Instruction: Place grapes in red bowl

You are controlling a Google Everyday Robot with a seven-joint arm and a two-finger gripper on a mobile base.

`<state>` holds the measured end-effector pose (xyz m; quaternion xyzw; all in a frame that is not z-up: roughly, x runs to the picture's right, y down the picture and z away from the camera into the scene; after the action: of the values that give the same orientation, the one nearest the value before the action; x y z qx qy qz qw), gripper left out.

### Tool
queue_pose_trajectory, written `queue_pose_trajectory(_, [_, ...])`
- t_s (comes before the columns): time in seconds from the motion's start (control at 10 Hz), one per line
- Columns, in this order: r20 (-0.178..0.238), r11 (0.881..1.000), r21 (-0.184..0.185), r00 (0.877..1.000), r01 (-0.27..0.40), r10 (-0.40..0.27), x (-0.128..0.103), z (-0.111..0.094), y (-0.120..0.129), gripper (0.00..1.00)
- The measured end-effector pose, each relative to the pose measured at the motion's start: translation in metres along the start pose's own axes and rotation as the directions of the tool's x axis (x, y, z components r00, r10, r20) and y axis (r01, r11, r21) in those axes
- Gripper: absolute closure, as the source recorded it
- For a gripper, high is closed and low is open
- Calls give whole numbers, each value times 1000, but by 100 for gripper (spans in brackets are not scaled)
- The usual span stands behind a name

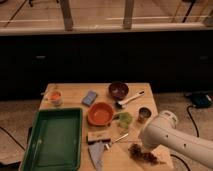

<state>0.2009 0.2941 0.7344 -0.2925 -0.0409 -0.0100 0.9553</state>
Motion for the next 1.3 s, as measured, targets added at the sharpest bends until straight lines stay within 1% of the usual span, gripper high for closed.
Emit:
queue_pose_trajectory(0.1, [7, 1000, -2, 1000, -4, 4, -1, -2, 0, 40])
queue_pose_trajectory(0.2, [11, 1000, -1, 1000, -8, 8, -1, -5, 0, 45])
queue_pose_trajectory(0.3, [6, 1000, 7, 1000, -14, 14, -2, -9, -2, 53])
queue_pose_trajectory(0.4, [6, 1000, 10, 1000, -14, 14, -3, -11, -4, 54])
queue_pose_trajectory(0.5, [6, 1000, 7, 1000, -11, 11, -5, -10, -4, 50])
queue_pose_trajectory(0.6, [3, 1000, -4, 1000, -17, 17, -1, -2, 1, 39])
queue_pose_trajectory(0.7, [2, 1000, -1, 1000, -17, 17, 0, 4, 2, 35])
queue_pose_trajectory(0.8, [6, 1000, 3, 1000, -15, 15, -1, 11, 1, 35])
queue_pose_trajectory(0.9, [8, 1000, 5, 1000, -18, 18, -2, 12, 0, 40])
queue_pose_trajectory(1.0, [9, 1000, 10, 1000, -21, 21, -2, 8, -1, 46])
queue_pose_trajectory(1.1, [10, 1000, 14, 1000, -22, 22, -3, 0, -4, 46])
queue_pose_trajectory(1.2, [6, 1000, 10, 1000, -26, 26, -2, -7, -3, 41])
queue_pose_trajectory(1.3, [3, 1000, 5, 1000, -29, 29, -1, -10, -1, 36])
